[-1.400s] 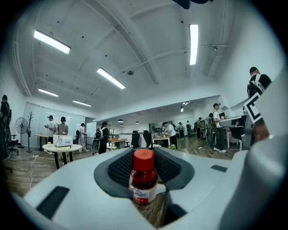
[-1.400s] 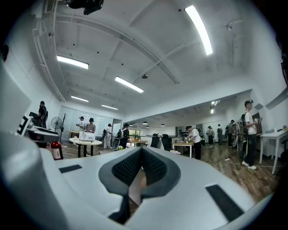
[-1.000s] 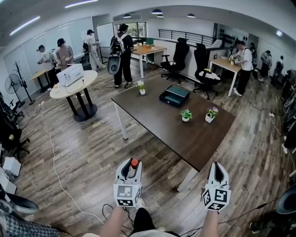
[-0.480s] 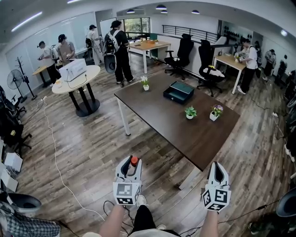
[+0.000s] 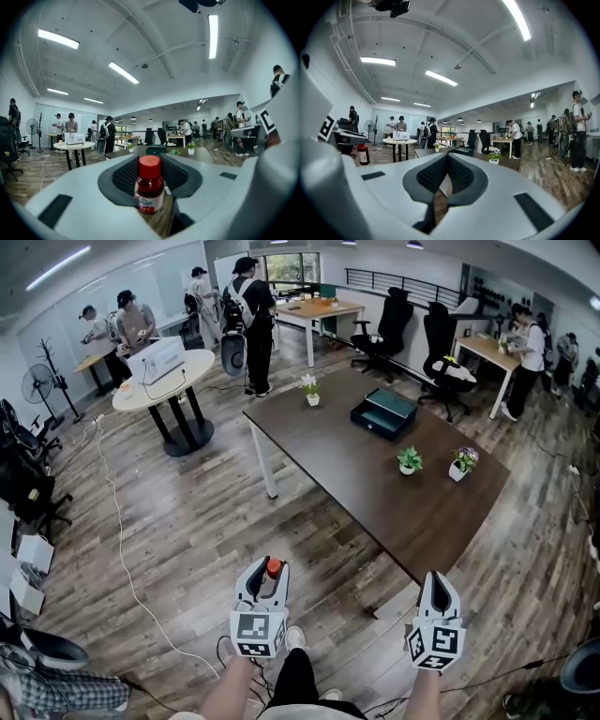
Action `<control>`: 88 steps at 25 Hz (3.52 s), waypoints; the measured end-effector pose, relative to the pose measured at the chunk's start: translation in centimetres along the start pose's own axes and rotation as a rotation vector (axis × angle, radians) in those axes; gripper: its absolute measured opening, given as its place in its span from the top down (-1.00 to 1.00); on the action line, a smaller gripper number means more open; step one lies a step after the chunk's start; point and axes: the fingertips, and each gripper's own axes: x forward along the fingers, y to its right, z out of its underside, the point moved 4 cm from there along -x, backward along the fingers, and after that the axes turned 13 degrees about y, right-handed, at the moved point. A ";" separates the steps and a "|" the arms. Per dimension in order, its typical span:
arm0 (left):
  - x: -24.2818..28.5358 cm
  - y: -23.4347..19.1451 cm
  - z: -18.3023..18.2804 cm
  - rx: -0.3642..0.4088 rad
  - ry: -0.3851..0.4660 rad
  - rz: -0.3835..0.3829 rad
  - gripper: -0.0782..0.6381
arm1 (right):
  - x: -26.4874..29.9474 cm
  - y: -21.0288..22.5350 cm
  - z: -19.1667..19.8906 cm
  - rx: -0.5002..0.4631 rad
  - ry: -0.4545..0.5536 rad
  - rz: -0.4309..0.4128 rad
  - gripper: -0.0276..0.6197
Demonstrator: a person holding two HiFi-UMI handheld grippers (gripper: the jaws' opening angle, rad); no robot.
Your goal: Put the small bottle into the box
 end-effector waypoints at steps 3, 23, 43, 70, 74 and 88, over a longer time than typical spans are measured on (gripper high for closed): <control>1.8 -2.0 1.0 -0.007 -0.024 -0.010 0.39 | 3.0 -1.3 1.0 0.004 -0.025 -0.021 0.91; 19.5 -21.1 0.8 -0.026 0.044 -0.070 0.39 | 29.2 -12.0 1.4 0.016 0.003 -0.080 0.91; 31.2 -28.7 -0.1 -0.001 0.107 -0.066 0.39 | 42.4 -12.2 1.7 -0.013 0.045 -0.039 0.91; 53.4 -28.3 2.5 0.032 0.058 -0.009 0.39 | 61.0 -3.2 7.0 0.052 0.022 0.033 0.91; 55.7 -27.7 2.9 0.041 0.049 0.005 0.39 | 62.5 -2.1 7.9 0.067 0.020 0.043 0.91; 65.0 -22.5 5.0 0.013 0.054 0.173 0.39 | 62.2 5.1 10.0 0.045 0.010 0.217 0.91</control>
